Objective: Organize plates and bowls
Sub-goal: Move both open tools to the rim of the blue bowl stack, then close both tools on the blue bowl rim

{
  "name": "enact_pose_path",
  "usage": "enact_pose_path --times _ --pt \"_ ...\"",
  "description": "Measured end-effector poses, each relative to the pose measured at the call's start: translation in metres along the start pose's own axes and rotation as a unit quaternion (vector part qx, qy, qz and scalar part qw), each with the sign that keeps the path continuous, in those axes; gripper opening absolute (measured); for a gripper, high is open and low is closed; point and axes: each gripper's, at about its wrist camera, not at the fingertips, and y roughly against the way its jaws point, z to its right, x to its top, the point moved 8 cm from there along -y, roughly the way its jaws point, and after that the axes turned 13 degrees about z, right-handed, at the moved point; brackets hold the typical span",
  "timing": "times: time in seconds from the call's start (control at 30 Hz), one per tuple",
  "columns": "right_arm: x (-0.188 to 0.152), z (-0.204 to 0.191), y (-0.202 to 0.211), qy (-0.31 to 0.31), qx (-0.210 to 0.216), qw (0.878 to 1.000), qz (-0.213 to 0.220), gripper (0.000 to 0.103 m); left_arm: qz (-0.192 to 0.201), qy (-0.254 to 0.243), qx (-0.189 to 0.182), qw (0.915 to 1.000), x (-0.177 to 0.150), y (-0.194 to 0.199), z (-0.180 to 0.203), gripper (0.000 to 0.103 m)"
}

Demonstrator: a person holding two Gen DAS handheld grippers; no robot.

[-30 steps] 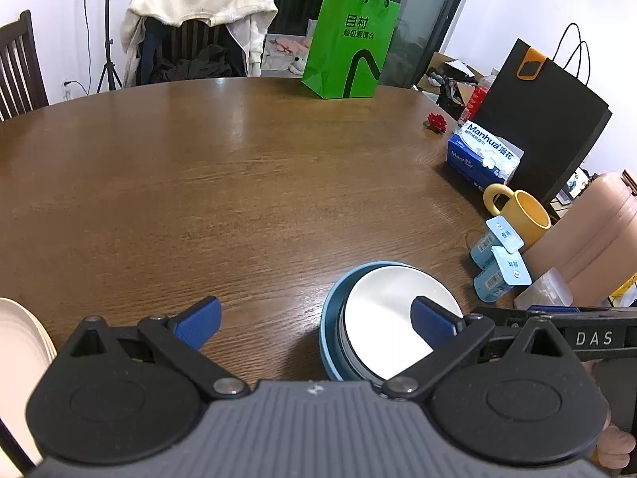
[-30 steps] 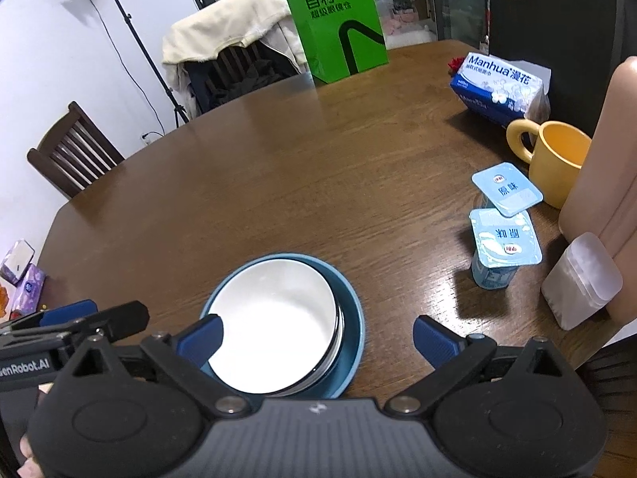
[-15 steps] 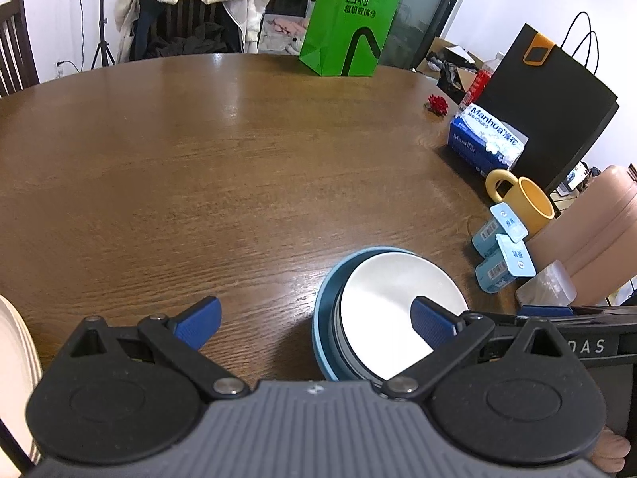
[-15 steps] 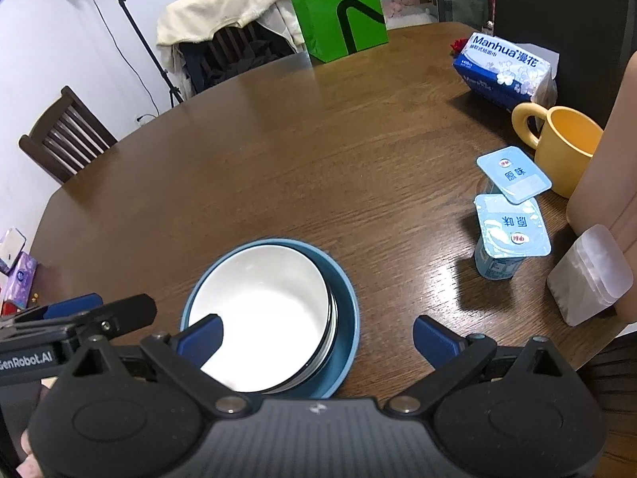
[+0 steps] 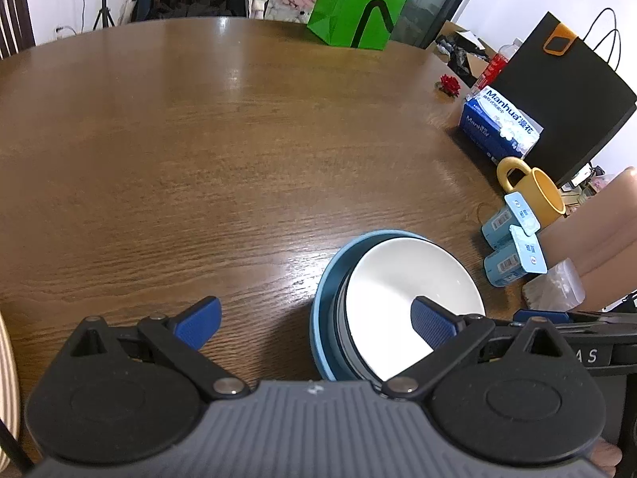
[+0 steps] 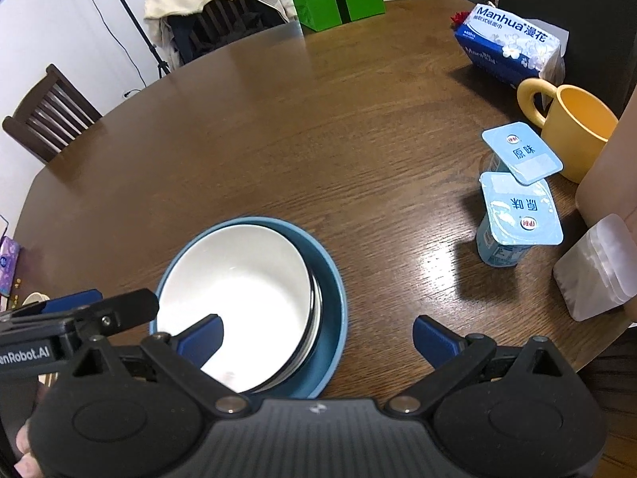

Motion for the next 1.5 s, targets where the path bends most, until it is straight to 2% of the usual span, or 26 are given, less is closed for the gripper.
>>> enact_pose_path --times 0.6,0.73,0.97,1.2,1.27,1.5 --pt "-0.011 0.017 -0.038 -0.037 0.002 0.998 -0.049 0.097 -0.059 0.028 0.001 0.9978 -0.011 -0.039 -0.007 0.103" --pt "-0.015 0.018 -0.048 -0.057 0.024 0.996 -0.062 0.089 -0.066 0.031 0.005 0.9973 -0.013 -0.044 -0.008 0.103" --pt "-0.022 0.015 -0.063 -0.057 0.032 0.995 -0.078 0.087 -0.071 0.036 0.009 0.9968 -0.013 -0.051 -0.010 0.102" --pt "-0.028 0.019 -0.073 -0.065 0.041 0.993 -0.093 0.083 -0.081 0.046 0.006 0.9956 -0.017 -0.056 -0.011 0.091" --pt "-0.029 0.020 -0.074 -0.075 0.047 0.992 -0.093 0.079 -0.083 0.049 0.004 0.9954 -0.018 -0.057 -0.011 0.087" --pt "-0.028 0.024 -0.075 -0.092 0.058 0.990 -0.088 0.074 -0.095 0.058 0.008 0.9938 -0.023 -0.061 -0.014 0.073"
